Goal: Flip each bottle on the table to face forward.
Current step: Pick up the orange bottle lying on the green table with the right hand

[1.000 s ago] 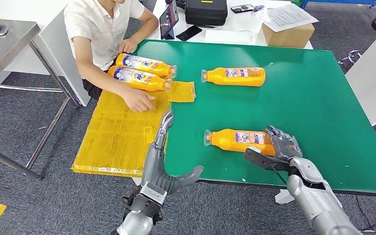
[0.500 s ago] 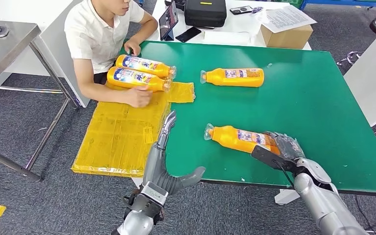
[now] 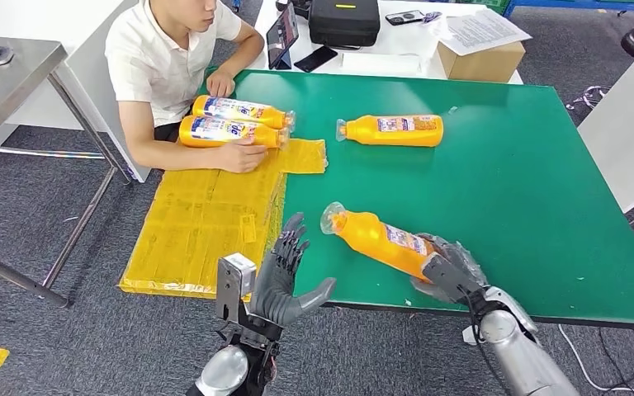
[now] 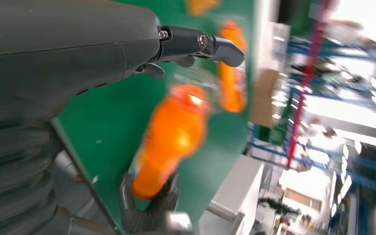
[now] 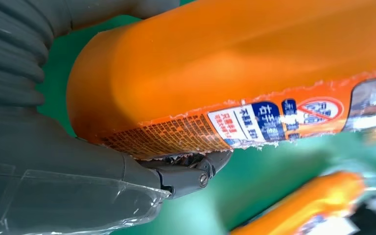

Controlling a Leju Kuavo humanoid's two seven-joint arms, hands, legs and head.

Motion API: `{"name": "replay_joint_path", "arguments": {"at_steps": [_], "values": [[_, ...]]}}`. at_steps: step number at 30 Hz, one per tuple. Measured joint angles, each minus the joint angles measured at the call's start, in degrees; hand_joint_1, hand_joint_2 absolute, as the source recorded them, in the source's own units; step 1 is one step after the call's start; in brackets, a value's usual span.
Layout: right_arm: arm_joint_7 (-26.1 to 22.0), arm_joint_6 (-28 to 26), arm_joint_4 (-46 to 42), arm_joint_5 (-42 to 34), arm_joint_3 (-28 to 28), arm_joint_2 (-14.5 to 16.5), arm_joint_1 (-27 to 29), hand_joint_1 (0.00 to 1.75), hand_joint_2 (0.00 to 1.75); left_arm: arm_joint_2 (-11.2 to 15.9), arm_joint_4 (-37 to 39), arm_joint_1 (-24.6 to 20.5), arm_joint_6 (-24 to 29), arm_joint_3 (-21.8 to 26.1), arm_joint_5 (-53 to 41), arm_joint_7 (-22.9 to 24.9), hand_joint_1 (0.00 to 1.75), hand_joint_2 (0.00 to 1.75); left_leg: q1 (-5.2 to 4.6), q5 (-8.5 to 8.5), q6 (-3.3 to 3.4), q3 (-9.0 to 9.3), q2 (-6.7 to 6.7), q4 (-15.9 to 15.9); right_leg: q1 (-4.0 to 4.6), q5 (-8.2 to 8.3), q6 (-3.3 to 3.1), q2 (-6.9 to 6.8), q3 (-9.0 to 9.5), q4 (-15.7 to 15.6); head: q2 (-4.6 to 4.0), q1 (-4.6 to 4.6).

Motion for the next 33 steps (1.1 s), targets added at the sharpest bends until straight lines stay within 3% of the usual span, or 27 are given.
{"name": "replay_joint_path", "arguments": {"at_steps": [6, 14, 26, 33], "values": [[-1.66, 3.57, -13.51, -11.64, -1.42, 4.31, 6.67, 1.75, 1.75, 1.91, 4.52, 2.89, -3.36, 1.1, 7.64, -0.29, 0.0, 1.75, 0.08, 0.01, -0.04, -0.33, -0.06, 0.0, 0.06, -0.04, -0.04, -0.02, -0.31, 0.04, 0.0, 0.01], [-2.53, 4.74, -24.28, -14.41, -0.54, 7.43, 10.32, 1.75, 1.75, 2.84, 5.66, 3.45, -4.4, 1.09, 7.8, 0.18, 0.0, 1.75, 0.02, 0.0, -0.04, -0.51, -0.14, 0.0, 0.0, -0.05, -0.03, -0.07, -0.46, 0.02, 0.0, 0.04], [0.51, 4.6, -22.81, -8.58, 8.56, 10.17, 10.12, 1.75, 1.75, 1.81, 1.48, 0.71, 1.18, -0.76, -3.32, -7.2, 0.0, 1.75, 0.05, 0.01, -0.04, -0.5, -0.12, 0.0, 0.02, -0.04, -0.04, -0.06, -0.46, 0.04, 0.0, 0.03], [2.07, 0.42, -19.56, -2.91, 13.72, 11.21, 8.33, 1.75, 1.75, 1.44, -0.28, 0.03, 1.16, -1.19, -3.99, -5.88, 0.0, 1.75, 0.03, 0.01, -0.04, -0.51, -0.13, 0.0, 0.01, -0.04, -0.04, -0.06, -0.45, 0.04, 0.0, 0.04]]}}
